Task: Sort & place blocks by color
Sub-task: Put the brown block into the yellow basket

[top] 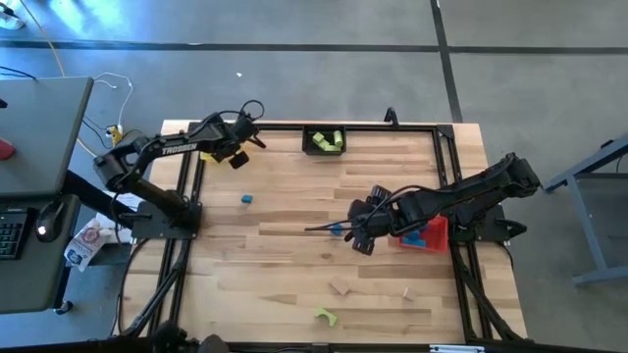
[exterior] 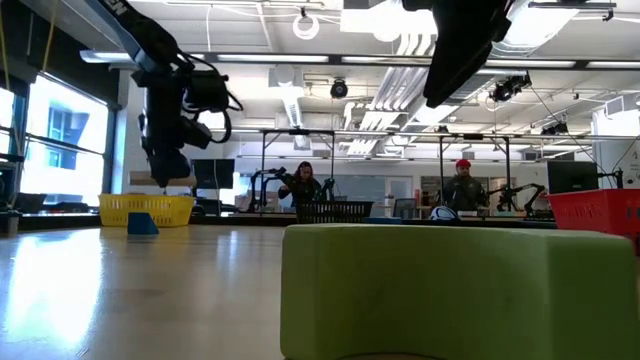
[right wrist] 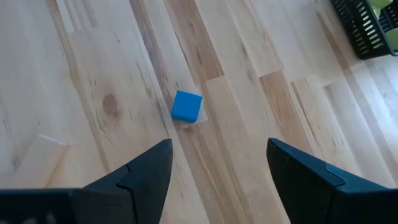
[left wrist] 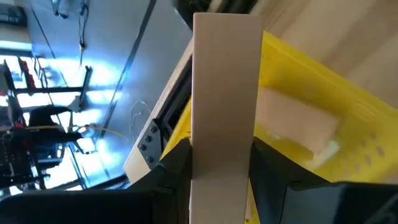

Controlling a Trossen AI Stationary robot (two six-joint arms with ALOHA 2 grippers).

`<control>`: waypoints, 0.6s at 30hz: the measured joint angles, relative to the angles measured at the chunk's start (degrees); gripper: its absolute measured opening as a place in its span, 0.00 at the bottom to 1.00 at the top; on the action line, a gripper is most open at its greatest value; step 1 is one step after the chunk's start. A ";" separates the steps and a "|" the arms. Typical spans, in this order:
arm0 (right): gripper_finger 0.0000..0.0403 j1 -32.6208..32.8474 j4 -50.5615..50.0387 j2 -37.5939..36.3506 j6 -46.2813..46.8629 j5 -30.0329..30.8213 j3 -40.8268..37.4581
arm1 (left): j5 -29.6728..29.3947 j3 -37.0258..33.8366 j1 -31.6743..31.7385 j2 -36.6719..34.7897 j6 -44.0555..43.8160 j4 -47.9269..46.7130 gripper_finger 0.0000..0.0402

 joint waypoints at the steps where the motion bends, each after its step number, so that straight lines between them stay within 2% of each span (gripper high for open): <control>1: 0.61 0.20 -0.02 0.00 0.28 -0.04 0.00 | 0.02 0.41 0.27 0.48 -0.03 -0.07 0.25; 7: 0.61 2.74 -0.97 0.00 2.71 -1.20 0.00 | 1.55 1.49 1.37 3.09 -0.05 -1.38 0.32; 18: 0.61 7.77 -6.16 0.00 11.03 -1.20 0.00 | 1.49 1.49 1.34 4.01 -3.55 -2.05 0.34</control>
